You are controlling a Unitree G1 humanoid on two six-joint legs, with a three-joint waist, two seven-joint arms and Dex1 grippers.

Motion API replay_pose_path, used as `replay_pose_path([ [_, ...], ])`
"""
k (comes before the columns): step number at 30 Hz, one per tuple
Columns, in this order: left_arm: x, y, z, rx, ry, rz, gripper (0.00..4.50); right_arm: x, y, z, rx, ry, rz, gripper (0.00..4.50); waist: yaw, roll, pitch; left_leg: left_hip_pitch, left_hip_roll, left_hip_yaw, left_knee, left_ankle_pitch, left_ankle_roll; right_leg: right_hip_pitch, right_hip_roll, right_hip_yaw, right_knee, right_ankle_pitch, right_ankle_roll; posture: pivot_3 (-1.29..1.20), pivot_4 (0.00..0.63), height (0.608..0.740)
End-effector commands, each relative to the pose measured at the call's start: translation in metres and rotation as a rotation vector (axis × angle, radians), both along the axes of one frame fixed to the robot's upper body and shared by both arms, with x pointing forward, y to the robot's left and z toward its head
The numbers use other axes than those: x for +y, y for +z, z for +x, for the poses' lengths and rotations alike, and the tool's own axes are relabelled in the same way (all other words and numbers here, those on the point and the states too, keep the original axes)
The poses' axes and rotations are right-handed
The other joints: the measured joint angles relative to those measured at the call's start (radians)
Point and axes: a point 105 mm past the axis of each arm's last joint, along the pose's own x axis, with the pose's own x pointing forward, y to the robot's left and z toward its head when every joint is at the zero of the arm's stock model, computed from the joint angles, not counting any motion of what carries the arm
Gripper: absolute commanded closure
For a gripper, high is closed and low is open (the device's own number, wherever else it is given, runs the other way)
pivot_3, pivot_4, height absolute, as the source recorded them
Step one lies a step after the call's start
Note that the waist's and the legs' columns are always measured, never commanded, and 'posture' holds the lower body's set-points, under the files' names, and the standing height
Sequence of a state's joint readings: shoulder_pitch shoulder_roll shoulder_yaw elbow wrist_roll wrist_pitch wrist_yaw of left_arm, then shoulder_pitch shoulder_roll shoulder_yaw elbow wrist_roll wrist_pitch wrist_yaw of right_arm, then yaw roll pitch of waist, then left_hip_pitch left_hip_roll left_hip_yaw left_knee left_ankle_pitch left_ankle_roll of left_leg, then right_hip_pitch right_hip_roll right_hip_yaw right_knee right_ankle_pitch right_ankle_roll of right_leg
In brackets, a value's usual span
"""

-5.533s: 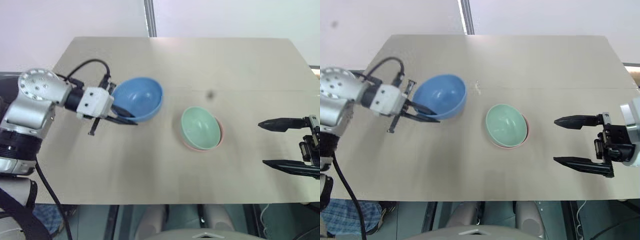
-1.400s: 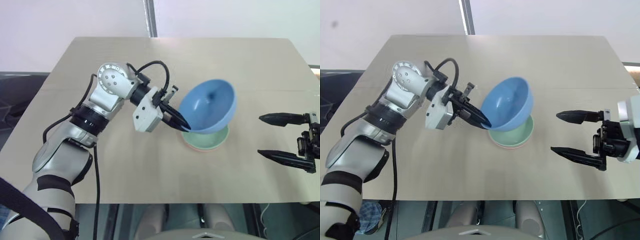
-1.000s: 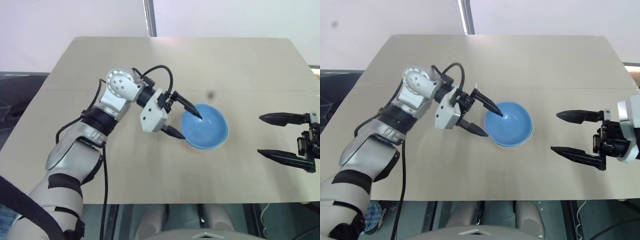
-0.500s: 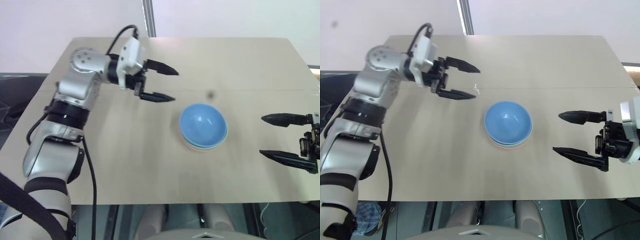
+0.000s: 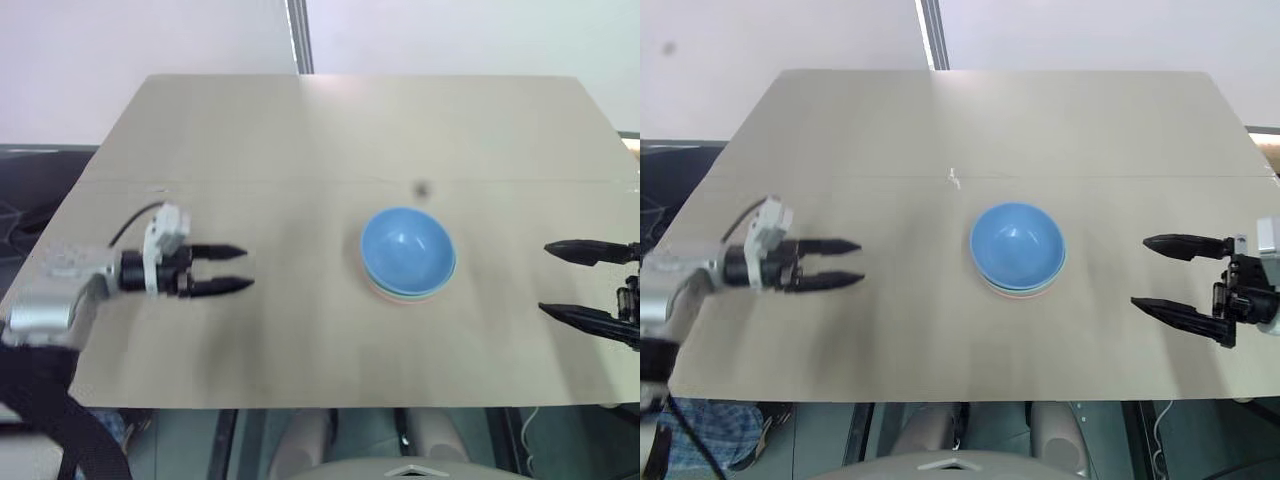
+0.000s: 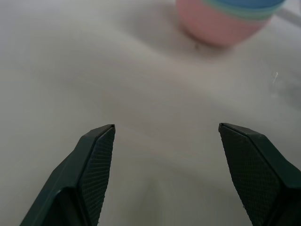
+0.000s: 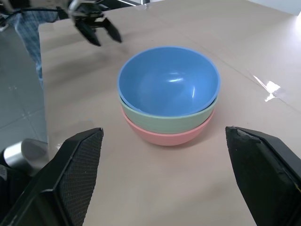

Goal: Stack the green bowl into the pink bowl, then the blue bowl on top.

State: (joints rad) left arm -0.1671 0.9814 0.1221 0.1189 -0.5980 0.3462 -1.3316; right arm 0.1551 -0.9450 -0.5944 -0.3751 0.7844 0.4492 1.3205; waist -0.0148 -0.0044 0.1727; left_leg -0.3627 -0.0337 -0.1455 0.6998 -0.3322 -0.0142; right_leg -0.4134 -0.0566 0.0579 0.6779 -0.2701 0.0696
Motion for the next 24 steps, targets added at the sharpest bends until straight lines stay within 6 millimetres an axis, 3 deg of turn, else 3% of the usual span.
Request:
replay_pose_path([
  [1, -0.008, 0.039, -0.002, -0.152, 0.011, -0.046, 0.78, -0.004, 0.002, 0.005, -0.082, -0.013, -0.008, 0.00, 0.014, 0.000, 0.000, 0.000, 0.000, 0.000, 0.000, -0.001, 0.001, 0.000, 0.000, -0.001, 0.000, 0.000, 0.000, 0.00, 0.150, 0.740],
  [12, -0.015, 0.050, -0.013, -0.175, -0.001, -0.076, 0.78, -0.035, -0.025, 0.010, -0.087, -0.150, 0.000, 0.00, 0.003, 0.001, -0.001, 0.001, 0.000, 0.001, -0.001, 0.000, 0.000, 0.001, 0.000, 0.000, 0.000, 0.000, 0.000, 0.00, 0.150, 0.740],
  [24, -0.020, 0.050, -0.016, -0.191, -0.041, -0.069, 0.78, -0.049, -0.030, 0.003, -0.061, -0.191, 0.011, 0.00, 0.001, 0.001, -0.001, 0.002, 0.000, 0.002, -0.001, -0.001, 0.001, 0.001, 0.000, 0.001, 0.000, 0.000, 0.000, 0.00, 0.150, 0.740],
])
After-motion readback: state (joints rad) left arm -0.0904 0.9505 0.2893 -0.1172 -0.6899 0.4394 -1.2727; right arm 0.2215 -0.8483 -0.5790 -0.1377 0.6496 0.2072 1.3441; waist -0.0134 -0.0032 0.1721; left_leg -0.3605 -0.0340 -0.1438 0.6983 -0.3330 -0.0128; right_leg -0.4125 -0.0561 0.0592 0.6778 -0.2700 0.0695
